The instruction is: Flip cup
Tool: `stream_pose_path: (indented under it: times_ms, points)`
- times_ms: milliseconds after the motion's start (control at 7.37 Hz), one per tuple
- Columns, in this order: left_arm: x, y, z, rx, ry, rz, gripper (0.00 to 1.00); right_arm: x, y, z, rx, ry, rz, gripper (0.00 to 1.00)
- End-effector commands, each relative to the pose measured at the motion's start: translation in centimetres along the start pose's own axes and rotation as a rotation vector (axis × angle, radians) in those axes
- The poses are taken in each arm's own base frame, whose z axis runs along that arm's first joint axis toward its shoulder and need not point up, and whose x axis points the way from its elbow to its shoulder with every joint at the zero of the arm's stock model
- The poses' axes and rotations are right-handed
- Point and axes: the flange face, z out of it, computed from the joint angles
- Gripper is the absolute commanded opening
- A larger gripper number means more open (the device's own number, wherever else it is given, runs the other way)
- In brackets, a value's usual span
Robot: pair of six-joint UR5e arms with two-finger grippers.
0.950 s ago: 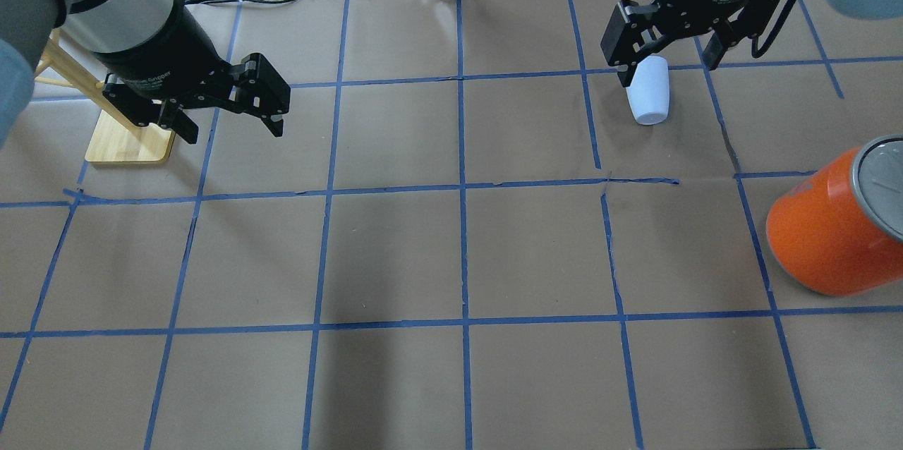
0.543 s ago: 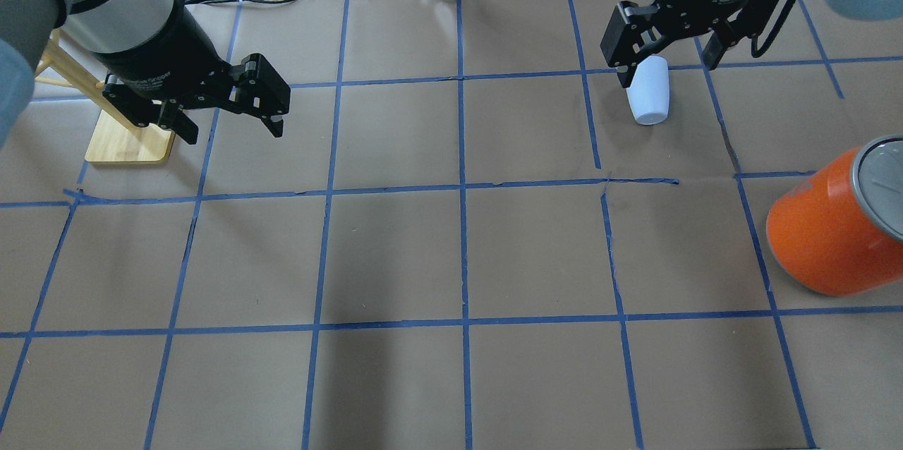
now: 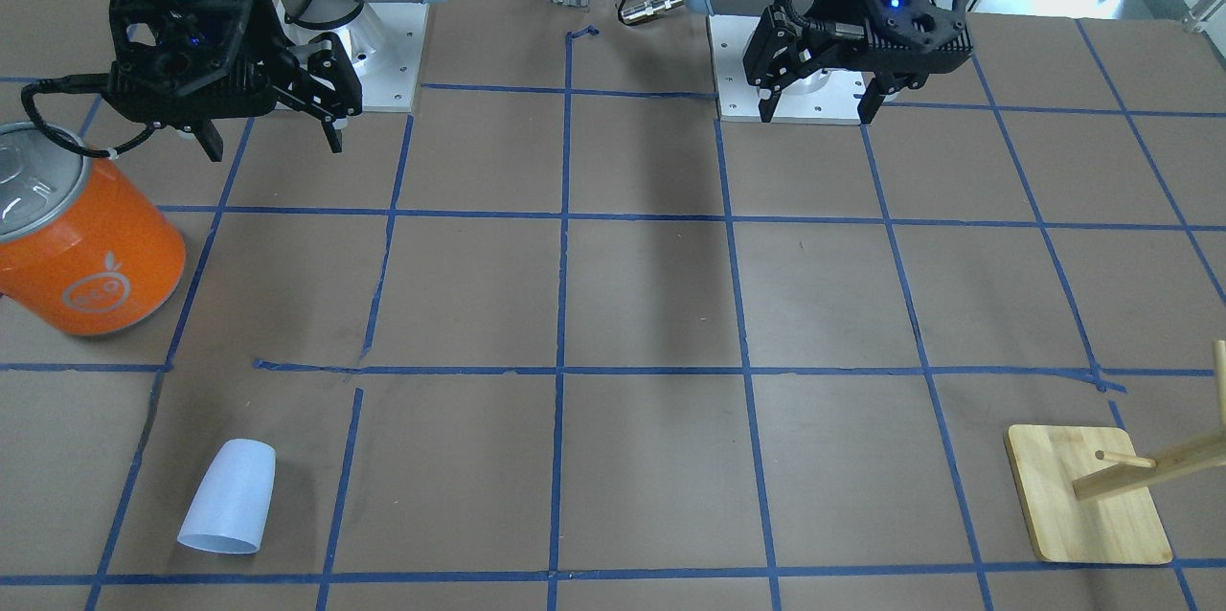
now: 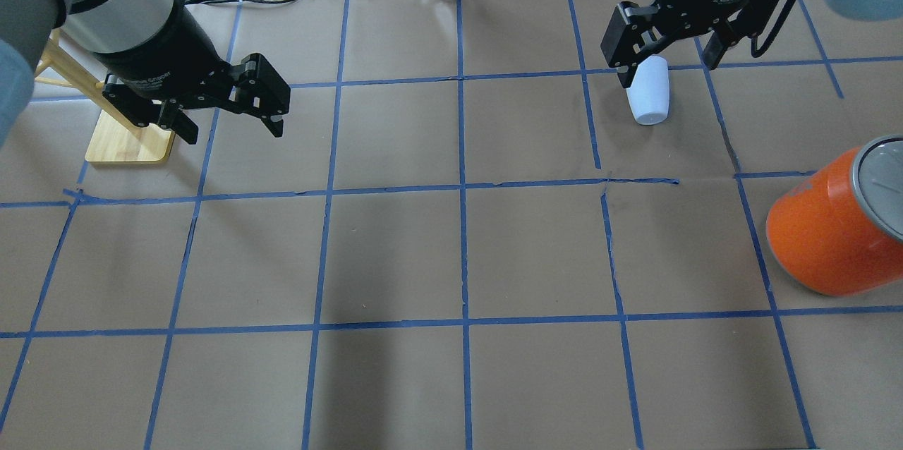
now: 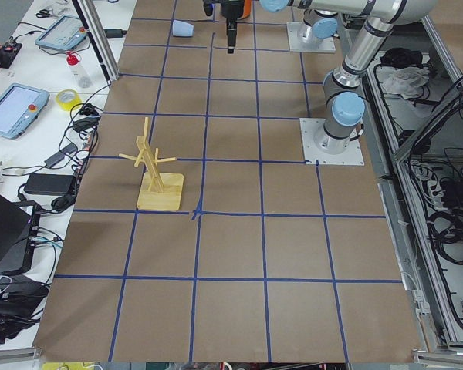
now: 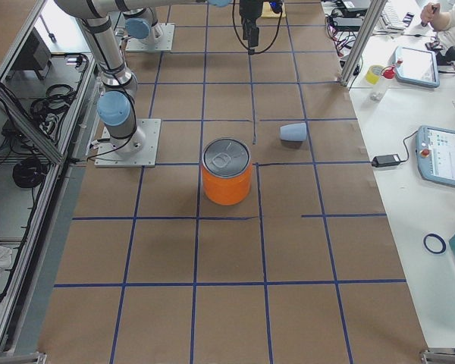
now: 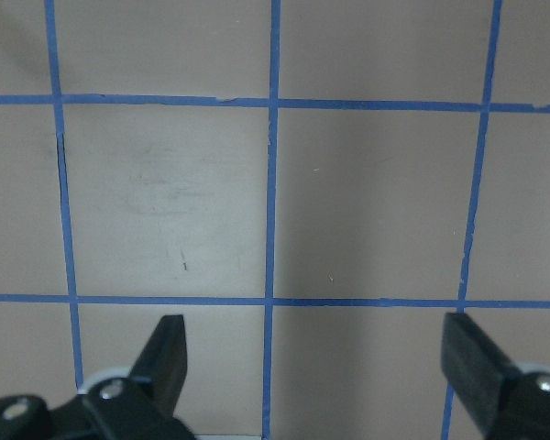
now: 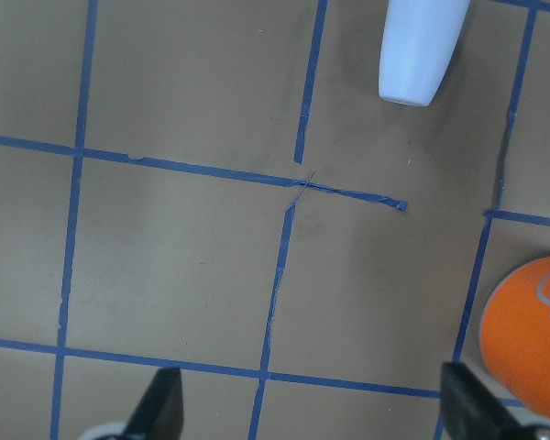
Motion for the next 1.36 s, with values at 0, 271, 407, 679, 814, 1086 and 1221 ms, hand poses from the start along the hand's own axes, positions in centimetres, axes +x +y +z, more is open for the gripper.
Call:
stream_pose_path:
  times_ms: [0,271,407,679,814,1086,1221]
  points:
    - [0.0,0.0,0.0,0.0,0.0,0.0,1.0,0.1,-0.02,0.0,0.0,0.0,0.002,1.0]
    - [0.0,0.0,0.0,0.0,0.0,0.0,1.0,-0.05,-0.03,-0.04,0.004,0.0,-0.001,1.0]
    - [0.0,0.0,0.0,0.0,0.0,0.0,1.0,0.1,-0.03,-0.02,0.002,0.0,0.002,1.0]
    - [0.0,0.0,0.0,0.0,0.0,0.0,1.0,-0.23,-0.15,0.29,-0.004,-0.01,-0.007,1.0]
    - [0.0,0.01,0.07,-0.002,0.0,0.0,1.0,-0.07,-0.21,0.44,-0.007,-0.003,-0.006,1.0]
    - [0.0,0.0,0.0,0.0,0.0,0.0,1.0,0.37,-0.46,0.26,0.012,0.001,0.01,1.0]
    - [0.0,0.0,0.0,0.0,0.0,0.0,1.0,0.74,-0.65,0.81,0.0,0.014,0.028,1.0]
